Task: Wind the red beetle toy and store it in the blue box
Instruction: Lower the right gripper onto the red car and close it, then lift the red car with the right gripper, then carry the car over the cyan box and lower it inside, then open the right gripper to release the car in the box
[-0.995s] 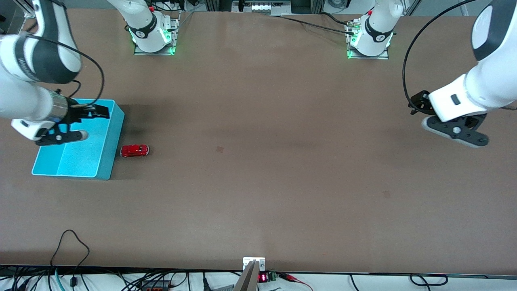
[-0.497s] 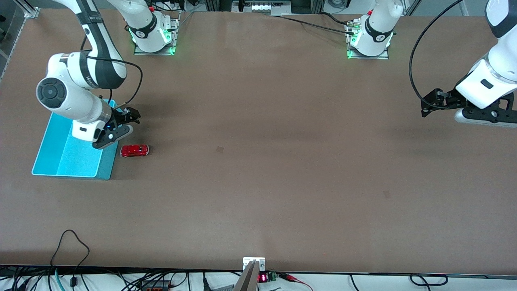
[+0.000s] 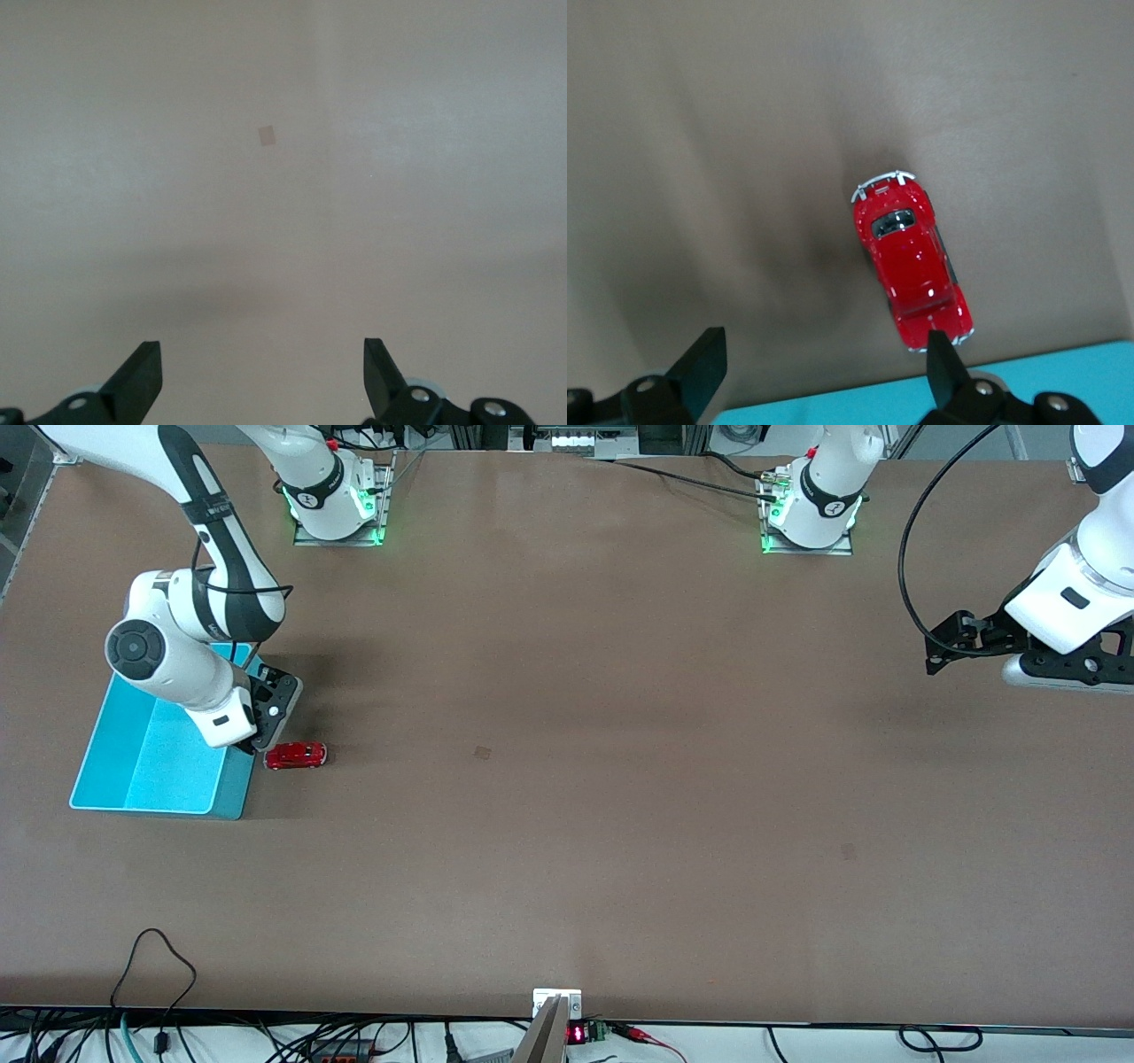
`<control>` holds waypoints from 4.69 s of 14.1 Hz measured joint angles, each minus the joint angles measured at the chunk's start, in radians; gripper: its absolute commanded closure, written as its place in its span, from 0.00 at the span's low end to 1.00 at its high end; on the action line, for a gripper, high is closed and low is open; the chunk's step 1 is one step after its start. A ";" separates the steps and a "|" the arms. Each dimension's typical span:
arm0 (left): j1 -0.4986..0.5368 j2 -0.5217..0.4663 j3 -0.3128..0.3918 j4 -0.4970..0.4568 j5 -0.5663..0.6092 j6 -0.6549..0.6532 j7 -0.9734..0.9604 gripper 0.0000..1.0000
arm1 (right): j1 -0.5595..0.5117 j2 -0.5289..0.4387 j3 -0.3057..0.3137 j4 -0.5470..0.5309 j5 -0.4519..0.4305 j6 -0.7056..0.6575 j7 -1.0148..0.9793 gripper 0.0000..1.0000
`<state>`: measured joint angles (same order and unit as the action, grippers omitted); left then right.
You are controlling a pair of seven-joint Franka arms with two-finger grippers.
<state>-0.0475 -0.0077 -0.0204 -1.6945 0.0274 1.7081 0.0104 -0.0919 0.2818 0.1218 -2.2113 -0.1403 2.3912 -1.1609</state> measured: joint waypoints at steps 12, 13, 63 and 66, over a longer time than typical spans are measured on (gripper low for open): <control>-0.002 0.000 0.000 0.001 0.000 -0.003 -0.001 0.00 | 0.000 0.135 0.001 0.000 -0.108 0.233 -0.160 0.80; -0.002 0.000 0.000 0.001 0.000 -0.003 -0.001 0.00 | 0.000 0.136 0.001 0.000 -0.109 0.234 -0.161 0.94; -0.006 0.000 0.000 0.002 0.000 -0.004 -0.001 0.00 | -0.018 0.031 -0.314 0.013 0.046 -0.032 0.997 0.00; -0.010 0.000 0.000 0.004 0.000 -0.004 -0.001 0.00 | -0.016 -0.041 -0.292 0.102 0.046 -0.171 0.995 0.00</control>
<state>-0.0571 -0.0077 -0.0204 -1.6903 0.0274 1.7040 0.0097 -0.1080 0.2410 -0.1699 -2.1094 -0.0947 2.2198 -0.1661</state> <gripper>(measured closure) 0.000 0.000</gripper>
